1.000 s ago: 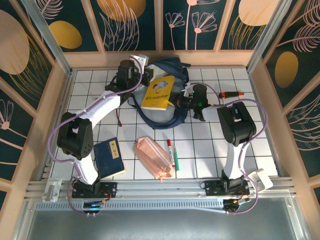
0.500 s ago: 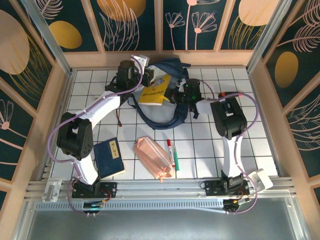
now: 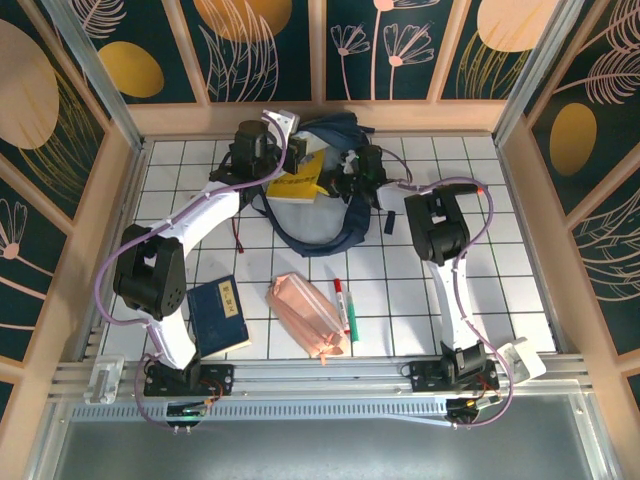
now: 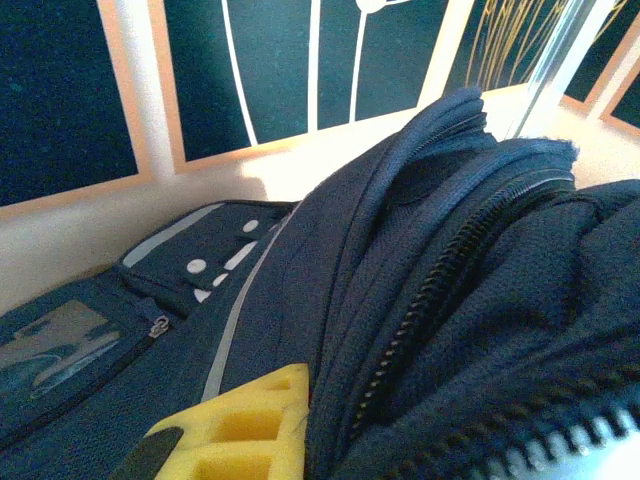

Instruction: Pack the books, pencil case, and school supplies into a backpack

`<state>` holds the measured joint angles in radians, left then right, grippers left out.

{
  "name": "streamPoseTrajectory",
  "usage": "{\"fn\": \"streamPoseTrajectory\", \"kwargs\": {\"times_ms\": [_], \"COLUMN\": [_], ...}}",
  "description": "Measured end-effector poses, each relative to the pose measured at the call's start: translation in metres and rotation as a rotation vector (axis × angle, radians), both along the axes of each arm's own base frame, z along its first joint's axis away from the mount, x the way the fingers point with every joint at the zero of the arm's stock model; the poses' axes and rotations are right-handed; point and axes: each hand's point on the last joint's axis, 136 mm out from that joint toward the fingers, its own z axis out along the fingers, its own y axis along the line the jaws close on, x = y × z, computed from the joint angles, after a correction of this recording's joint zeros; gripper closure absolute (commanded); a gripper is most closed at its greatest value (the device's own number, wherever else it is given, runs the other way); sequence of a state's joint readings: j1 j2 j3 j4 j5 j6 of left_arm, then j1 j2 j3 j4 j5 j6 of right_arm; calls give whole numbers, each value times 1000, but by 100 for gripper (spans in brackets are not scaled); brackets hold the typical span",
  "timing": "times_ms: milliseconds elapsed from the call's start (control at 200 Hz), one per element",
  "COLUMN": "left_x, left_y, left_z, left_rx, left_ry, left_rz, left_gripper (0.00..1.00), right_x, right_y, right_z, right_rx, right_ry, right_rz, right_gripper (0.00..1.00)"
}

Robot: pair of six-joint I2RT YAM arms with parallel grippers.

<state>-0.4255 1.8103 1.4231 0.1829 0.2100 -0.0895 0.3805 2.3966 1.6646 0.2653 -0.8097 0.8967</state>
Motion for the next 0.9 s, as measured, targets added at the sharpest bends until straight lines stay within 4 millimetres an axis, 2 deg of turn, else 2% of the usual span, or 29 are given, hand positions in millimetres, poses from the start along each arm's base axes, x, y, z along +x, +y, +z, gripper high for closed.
{"fn": "streamPoseTrajectory", "kwargs": {"times_ms": [105, 240, 340, 505, 595, 691, 741, 826, 901], "left_x": [-3, -9, -9, -10, -11, -11, -11, -11, -11], "left_y": [3, 5, 3, 0, 0, 0, 0, 0, 0], "left_z": [-1, 3, 8, 10, 10, 10, 11, 11, 10], "left_rx": [12, 17, 10, 1, 0, 0, 0, 0, 0], "left_ry": [-13, -30, -46, -54, -55, -55, -55, -54, -54], "left_rz": [3, -4, -10, -25, -27, -28, -28, -27, -28], "left_gripper": [100, 100, 100, 100, 100, 100, 100, 100, 100], "right_x": [0, -2, -2, -6, -15, -31, -39, -52, -67], "right_y": [-6, -18, -25, -50, -64, -65, -59, -37, -20], "right_z": [-8, -20, -11, 10, 28, 48, 56, 63, 59], "right_rx": [-69, -148, -200, -355, -445, -525, -549, -534, -513], "right_ry": [-9, -24, -63, -124, -197, -308, -363, -438, -462], "right_rz": [30, 40, 26, -33, -56, -34, -2, 79, 146], "right_gripper": [100, 72, 65, 58, 58, 58, 60, 65, 78]}}
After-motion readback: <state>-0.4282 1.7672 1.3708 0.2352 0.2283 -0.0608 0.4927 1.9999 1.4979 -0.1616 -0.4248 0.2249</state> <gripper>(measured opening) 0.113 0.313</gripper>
